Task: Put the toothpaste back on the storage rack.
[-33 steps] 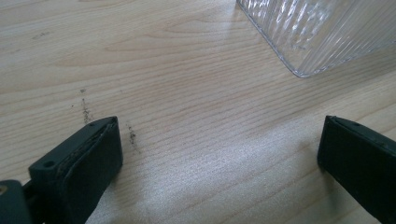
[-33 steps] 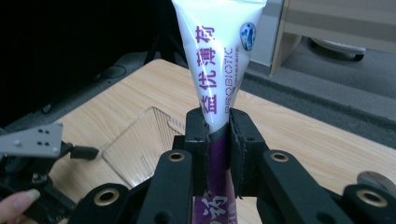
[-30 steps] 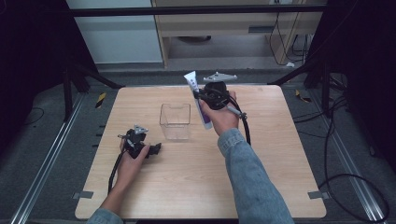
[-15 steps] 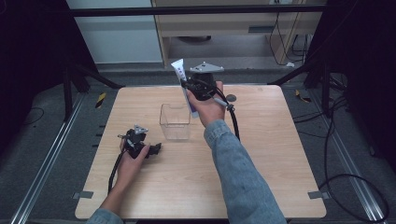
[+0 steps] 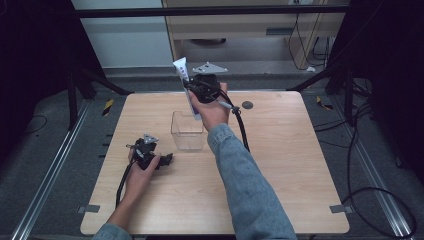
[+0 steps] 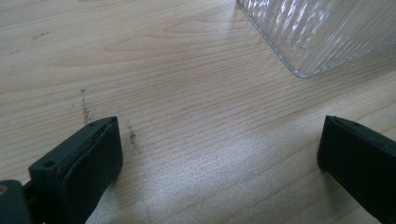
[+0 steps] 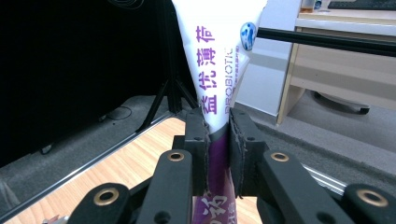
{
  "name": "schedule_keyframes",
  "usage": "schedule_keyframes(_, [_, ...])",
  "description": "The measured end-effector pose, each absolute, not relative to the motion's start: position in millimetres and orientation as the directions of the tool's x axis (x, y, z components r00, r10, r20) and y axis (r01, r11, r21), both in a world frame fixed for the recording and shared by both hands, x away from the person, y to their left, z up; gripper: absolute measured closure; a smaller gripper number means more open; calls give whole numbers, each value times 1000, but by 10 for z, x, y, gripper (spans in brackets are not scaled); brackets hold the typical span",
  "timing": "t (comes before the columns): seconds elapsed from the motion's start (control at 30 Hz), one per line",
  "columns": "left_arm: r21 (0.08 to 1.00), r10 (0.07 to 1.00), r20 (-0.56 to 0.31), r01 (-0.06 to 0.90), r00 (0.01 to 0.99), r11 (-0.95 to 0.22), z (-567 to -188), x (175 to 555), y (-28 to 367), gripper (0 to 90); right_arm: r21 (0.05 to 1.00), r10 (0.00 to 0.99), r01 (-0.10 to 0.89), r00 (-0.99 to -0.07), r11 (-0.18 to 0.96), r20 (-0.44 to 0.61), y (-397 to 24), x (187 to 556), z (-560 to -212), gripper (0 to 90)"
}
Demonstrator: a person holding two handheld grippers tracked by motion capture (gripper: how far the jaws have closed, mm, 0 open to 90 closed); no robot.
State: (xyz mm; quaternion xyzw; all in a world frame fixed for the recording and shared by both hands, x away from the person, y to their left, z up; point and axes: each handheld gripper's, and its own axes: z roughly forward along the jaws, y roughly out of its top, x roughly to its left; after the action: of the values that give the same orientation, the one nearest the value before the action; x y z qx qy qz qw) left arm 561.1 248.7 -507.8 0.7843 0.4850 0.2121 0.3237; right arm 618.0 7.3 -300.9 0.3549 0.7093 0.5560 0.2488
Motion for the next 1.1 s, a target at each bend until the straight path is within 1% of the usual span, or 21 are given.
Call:
schedule_keyframes(0.63, [712,898,20,624,441,-322,-5077,5609,2488,0,968,771,224,-634,109,60,260,6266,-3177,789])
schedule_keyframes(0.83, [713,898,19,623,440,-321,-5078,5610,2487,0,969,766,217,-641,121,48,321,6257,-3231,789])
schedule_keyframes(1.1, [713,898,19,623,440,-320,-5078,5610,2487,0,970,757,218,-650,105,64,338,6238,-3333,788])
